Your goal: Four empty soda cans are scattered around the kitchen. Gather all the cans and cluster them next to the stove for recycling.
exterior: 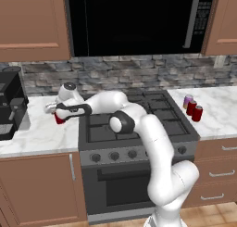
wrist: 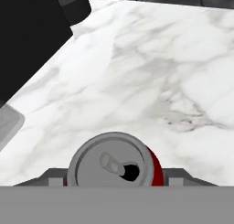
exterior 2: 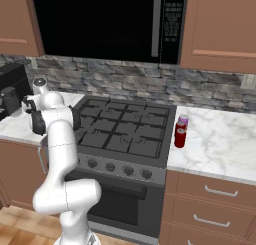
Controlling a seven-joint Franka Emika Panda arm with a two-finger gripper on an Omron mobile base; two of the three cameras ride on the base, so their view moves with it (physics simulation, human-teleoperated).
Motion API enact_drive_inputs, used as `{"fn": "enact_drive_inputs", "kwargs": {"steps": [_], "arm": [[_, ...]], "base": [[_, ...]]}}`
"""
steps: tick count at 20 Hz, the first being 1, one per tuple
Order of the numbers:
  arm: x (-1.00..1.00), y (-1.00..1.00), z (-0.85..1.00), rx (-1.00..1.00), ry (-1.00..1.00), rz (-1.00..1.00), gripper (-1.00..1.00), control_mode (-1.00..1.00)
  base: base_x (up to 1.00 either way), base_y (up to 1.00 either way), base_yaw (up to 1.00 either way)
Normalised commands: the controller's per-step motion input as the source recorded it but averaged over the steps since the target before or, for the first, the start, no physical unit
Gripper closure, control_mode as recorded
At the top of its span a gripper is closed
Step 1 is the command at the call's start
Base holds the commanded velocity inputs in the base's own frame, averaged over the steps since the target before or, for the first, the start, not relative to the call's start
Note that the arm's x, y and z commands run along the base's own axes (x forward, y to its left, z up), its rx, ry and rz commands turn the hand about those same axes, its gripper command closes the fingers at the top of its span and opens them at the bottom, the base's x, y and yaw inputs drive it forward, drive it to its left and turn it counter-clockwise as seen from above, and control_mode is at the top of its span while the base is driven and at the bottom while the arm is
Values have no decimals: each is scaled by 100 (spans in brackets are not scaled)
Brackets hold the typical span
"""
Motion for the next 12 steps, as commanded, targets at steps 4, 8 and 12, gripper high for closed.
{"fn": "enact_drive_inputs", "kwargs": {"steps": [4, 8, 12], "arm": [[-93, 0, 0, -2, -8, 0, 100, -100], [-100, -7, 0, -2, -15, 2, 100, -100], [-68, -36, 14, -3, -15, 1, 100, -100]], "base": [[0, 0, 0], [0, 0, 0], [0, 0, 0]]}}
